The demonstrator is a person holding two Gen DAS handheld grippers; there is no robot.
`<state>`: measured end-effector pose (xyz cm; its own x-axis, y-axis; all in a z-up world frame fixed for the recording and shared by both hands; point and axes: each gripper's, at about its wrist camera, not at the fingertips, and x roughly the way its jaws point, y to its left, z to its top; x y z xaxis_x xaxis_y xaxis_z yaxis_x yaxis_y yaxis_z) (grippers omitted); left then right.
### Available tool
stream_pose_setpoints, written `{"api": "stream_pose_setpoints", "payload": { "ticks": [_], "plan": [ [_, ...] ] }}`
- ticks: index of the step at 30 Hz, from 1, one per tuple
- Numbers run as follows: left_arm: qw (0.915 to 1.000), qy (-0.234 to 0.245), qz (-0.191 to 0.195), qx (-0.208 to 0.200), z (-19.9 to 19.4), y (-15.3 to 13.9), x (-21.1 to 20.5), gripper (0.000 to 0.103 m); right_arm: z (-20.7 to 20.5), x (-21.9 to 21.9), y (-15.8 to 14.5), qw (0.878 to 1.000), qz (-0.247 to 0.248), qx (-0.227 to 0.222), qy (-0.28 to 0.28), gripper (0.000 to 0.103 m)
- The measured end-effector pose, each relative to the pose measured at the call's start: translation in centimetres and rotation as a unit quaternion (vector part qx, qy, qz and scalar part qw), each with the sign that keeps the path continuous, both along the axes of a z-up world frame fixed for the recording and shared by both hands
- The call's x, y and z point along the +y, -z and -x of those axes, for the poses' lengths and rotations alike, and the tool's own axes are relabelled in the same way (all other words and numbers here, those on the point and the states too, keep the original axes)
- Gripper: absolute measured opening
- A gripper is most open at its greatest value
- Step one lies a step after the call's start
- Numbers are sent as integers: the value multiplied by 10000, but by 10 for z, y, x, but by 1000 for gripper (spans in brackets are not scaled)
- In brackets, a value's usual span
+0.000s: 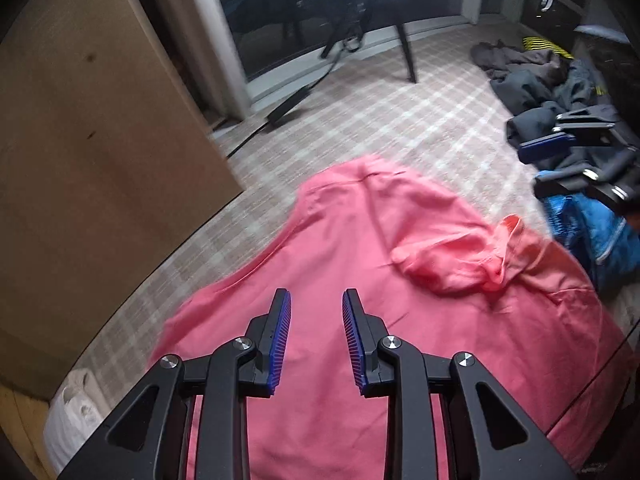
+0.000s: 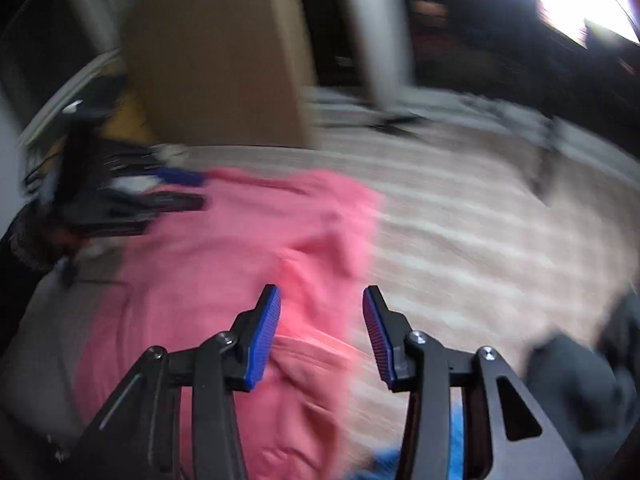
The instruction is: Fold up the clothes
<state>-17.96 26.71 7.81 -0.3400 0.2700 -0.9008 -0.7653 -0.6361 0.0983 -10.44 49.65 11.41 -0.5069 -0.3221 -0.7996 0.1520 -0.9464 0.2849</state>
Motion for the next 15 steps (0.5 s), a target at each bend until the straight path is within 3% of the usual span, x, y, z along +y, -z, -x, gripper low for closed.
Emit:
{"api": "stream_pose_setpoints", "payload": {
  "ticks": [3,5,8,11,15],
  "plan": [
    [9993,356,-89,-98,-6,7,23,26,-14,22,14,9988,294,-294,257,42],
    [9976,669,-66,-146,-12,15,39,26,-23,14,19,9991,322,-263,75,42],
    [9938,1074,-3,-290,-20,27,56,27,-28,-8,30,9986,172,-290,-401,42],
    [9903,1319,110,-415,-24,38,65,27,-23,-18,45,9978,-154,-453,-457,42],
    [9866,1535,152,-531,-29,45,70,33,-17,-12,60,9977,58,-547,-389,42]
  ]
}}
